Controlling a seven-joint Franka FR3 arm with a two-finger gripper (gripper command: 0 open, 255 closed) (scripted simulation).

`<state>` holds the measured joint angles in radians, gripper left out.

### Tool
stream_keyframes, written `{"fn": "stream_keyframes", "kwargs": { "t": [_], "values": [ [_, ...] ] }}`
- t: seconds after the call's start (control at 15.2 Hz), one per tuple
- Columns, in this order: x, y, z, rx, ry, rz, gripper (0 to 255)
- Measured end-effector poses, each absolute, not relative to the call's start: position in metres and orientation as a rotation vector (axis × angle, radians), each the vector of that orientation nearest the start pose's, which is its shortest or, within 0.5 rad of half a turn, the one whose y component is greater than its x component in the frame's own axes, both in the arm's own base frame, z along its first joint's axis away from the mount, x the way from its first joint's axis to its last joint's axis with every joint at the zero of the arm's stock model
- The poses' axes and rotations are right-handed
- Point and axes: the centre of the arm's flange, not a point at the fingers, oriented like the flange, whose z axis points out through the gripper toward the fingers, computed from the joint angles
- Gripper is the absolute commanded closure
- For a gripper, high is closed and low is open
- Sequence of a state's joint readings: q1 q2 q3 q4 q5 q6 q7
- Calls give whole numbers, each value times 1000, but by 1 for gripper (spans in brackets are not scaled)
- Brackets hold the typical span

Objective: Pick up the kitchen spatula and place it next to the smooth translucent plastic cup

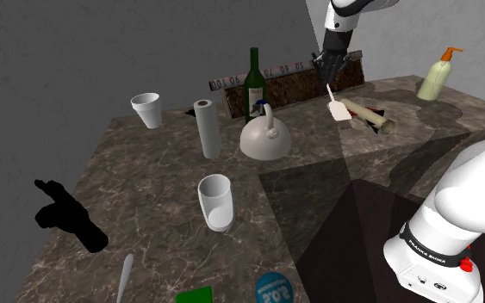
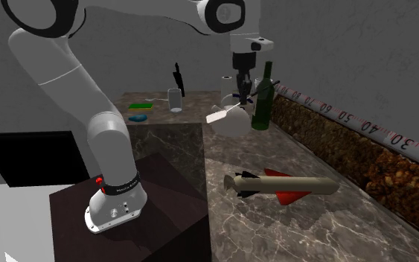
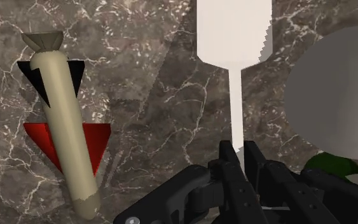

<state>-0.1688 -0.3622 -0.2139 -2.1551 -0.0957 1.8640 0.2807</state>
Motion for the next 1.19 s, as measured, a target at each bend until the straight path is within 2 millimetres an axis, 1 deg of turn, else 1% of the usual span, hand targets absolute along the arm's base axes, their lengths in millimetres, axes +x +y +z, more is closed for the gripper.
{"fn": "stream_keyframes", "kwargs": {
  "t": [0.13,0.26,0.33,0.46,0.53,0.59,0.66,0.79,0.92,1.06,1.19],
  "values": [
    [414,-166,550,-3005,975,-100,255],
    [406,-141,552,-3005,974,-100,255],
    [403,-127,549,-3006,974,-100,255],
    [397,-101,551,-3006,974,-100,255],
    [397,-88,548,-3006,974,-100,255],
    [392,-74,547,-3006,974,-100,255],
    [387,-62,550,-3006,974,-100,255],
    [384,-35,551,-3006,974,-100,255],
    [378,-12,550,-3006,974,-100,255],
    [371,11,553,-3006,974,-100,255],
    [365,40,553,-3006,974,-101,255]
  ]
}}
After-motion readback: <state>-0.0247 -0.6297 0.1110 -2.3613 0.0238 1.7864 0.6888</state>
